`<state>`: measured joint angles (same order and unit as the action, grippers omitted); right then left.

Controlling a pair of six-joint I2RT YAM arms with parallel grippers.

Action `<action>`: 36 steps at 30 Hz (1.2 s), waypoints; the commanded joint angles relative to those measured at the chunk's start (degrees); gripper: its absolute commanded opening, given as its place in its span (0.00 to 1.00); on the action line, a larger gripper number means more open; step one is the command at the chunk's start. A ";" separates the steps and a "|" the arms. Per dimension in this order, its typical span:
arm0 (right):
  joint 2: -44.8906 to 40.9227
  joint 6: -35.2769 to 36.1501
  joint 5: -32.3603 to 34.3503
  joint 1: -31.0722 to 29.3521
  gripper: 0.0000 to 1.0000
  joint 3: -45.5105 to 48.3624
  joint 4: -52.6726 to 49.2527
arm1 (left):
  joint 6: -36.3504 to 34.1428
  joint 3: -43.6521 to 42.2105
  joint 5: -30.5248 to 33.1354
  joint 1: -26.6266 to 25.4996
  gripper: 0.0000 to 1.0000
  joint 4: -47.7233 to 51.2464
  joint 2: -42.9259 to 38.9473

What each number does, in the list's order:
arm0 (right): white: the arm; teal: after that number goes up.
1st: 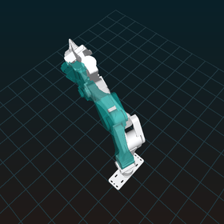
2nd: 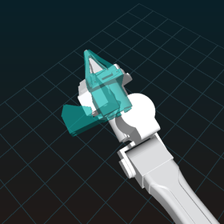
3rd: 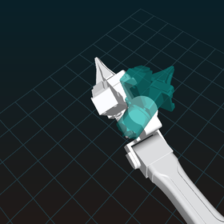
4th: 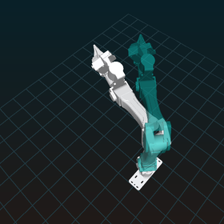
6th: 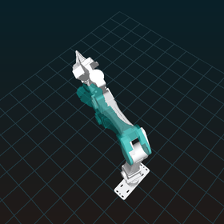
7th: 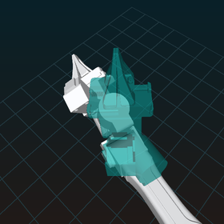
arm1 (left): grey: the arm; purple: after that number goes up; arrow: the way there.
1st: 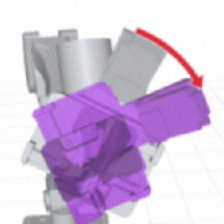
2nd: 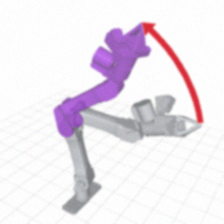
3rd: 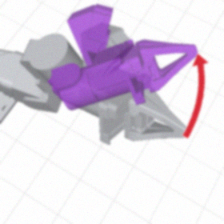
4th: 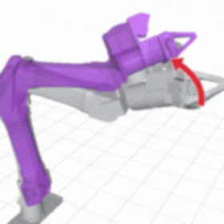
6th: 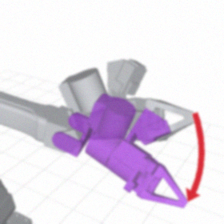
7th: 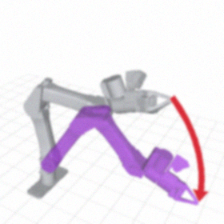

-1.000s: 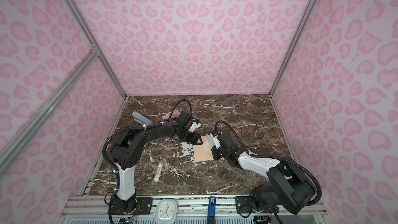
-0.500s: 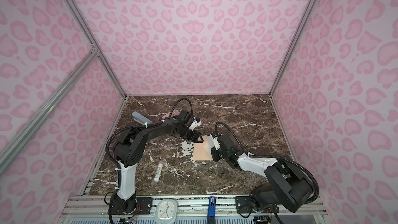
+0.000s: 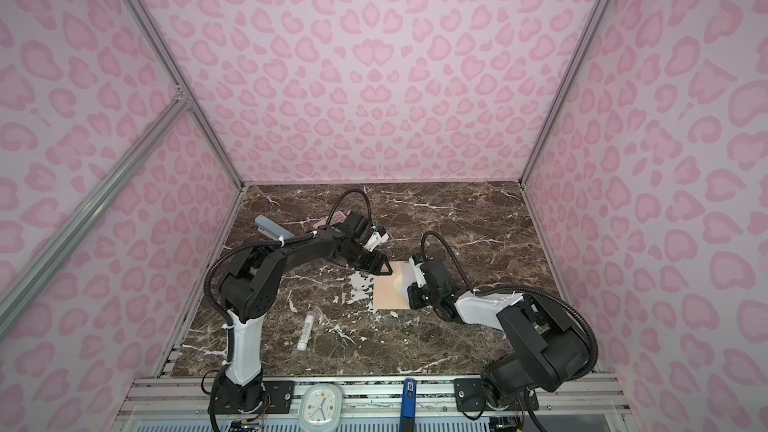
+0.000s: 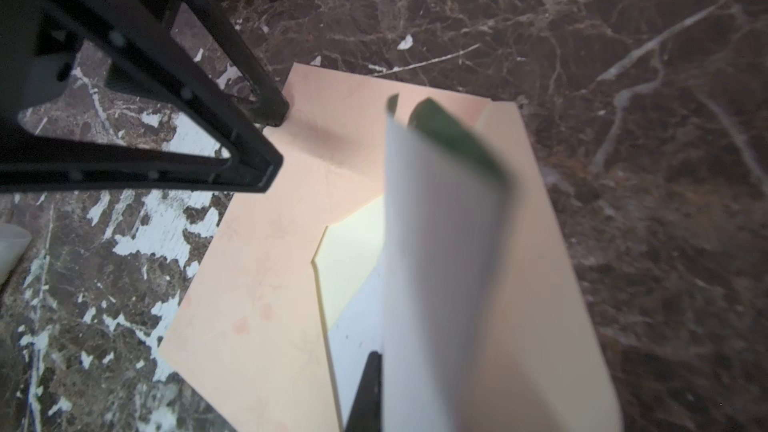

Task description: Place the letter into the envelope and seal it

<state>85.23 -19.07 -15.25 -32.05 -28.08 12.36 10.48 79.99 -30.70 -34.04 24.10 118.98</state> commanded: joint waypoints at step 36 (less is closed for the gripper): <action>0.65 -12.59 -5.64 6.75 0.44 -5.68 -7.03 | -1.57 2.28 4.77 -0.05 0.69 6.14 3.07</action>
<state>86.06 -30.57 -19.18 -25.98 -33.56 4.10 9.89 82.72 -31.44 -33.98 26.04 120.68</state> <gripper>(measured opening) 0.436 0.686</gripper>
